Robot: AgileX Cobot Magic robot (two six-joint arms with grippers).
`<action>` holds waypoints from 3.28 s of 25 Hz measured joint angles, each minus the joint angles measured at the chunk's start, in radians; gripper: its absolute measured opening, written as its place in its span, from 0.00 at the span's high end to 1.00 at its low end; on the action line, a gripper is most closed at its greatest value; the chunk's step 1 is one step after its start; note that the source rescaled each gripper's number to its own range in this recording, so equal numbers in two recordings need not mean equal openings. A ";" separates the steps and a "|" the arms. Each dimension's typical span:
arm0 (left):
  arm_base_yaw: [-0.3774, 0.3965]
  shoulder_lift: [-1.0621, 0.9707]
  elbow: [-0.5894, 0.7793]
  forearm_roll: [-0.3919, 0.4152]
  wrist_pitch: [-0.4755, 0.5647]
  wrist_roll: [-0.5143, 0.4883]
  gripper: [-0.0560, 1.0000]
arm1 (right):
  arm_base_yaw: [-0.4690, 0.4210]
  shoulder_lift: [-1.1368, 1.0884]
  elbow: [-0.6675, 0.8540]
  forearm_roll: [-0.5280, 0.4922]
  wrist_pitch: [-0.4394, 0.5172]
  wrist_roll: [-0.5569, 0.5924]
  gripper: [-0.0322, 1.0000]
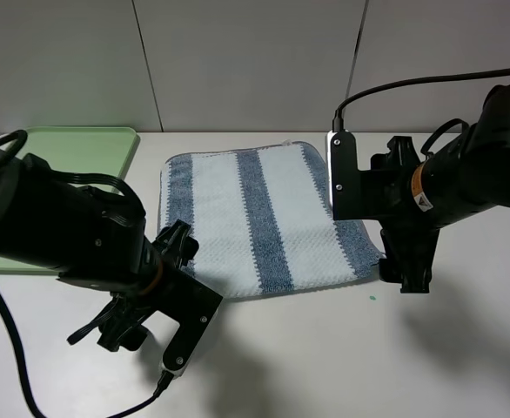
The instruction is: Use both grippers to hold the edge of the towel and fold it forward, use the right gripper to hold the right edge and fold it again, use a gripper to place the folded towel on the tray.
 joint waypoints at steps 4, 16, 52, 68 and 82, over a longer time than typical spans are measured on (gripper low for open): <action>-0.001 0.012 -0.007 0.049 0.004 -0.051 0.06 | 0.000 0.000 0.000 0.002 -0.011 0.000 0.00; -0.001 0.027 -0.008 0.217 -0.013 -0.240 0.18 | 0.000 0.000 0.000 0.003 -0.023 0.000 0.00; -0.001 0.044 -0.002 0.209 -0.053 -0.363 0.95 | 0.000 0.000 0.000 -0.005 -0.024 -0.107 0.00; -0.001 0.045 -0.002 0.209 -0.013 -0.363 0.95 | -0.071 0.199 0.000 -0.053 -0.103 -0.149 0.00; -0.001 0.045 -0.002 0.209 -0.017 -0.363 0.95 | -0.160 0.310 0.002 -0.067 -0.185 -0.190 0.00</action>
